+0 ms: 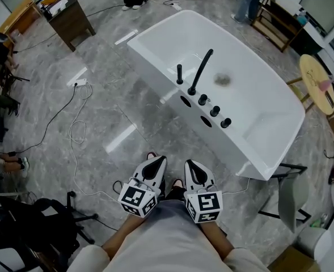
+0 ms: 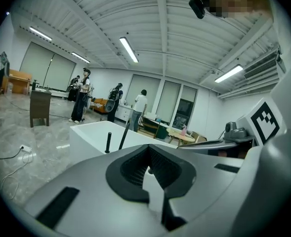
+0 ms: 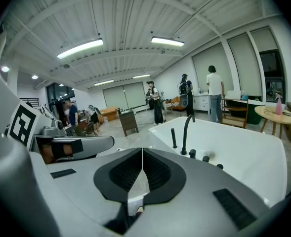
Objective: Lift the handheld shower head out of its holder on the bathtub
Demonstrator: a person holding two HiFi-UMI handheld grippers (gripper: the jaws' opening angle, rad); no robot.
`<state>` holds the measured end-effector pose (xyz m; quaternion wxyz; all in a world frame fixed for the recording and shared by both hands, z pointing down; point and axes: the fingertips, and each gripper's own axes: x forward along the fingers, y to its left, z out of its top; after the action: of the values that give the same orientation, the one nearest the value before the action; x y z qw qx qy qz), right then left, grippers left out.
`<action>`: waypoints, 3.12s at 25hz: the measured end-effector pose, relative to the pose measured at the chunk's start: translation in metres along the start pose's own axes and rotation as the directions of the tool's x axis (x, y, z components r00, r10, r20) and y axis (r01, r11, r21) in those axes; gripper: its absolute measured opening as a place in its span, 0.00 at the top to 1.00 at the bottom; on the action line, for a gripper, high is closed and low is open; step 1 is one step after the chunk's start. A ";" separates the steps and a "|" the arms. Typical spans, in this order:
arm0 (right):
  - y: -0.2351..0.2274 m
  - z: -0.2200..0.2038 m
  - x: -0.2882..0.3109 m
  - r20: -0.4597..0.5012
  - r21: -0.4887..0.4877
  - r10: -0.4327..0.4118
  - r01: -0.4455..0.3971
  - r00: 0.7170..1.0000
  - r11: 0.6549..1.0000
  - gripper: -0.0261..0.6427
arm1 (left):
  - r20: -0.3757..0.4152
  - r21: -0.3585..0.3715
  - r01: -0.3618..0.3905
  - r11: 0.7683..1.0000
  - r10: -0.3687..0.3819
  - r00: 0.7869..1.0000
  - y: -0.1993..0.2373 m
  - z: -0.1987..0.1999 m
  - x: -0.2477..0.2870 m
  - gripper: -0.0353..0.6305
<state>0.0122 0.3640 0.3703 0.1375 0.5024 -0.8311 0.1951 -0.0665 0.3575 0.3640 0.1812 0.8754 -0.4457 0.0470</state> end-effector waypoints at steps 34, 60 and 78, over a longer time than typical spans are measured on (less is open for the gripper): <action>0.035 0.118 0.192 0.072 -0.040 -0.189 0.192 0.979 0.981 0.93 | 0.103 -0.012 0.207 0.978 -0.205 0.973 0.197 0.113 0.077 0.94; -0.119 0.182 0.291 0.071 0.047 -0.186 0.183 0.980 0.982 0.93 | -0.048 0.023 0.256 0.966 -0.255 0.966 0.208 0.135 0.273 0.94; -0.185 0.185 0.341 0.009 0.029 -0.075 0.074 0.997 0.997 0.93 | -0.138 0.071 0.134 0.988 -0.124 0.983 0.217 0.098 0.379 0.94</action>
<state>0.0142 -0.0657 0.3855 0.1331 0.5359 -0.8096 0.1992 -0.0208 -0.0832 0.4252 0.1781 0.9039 -0.3726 0.1111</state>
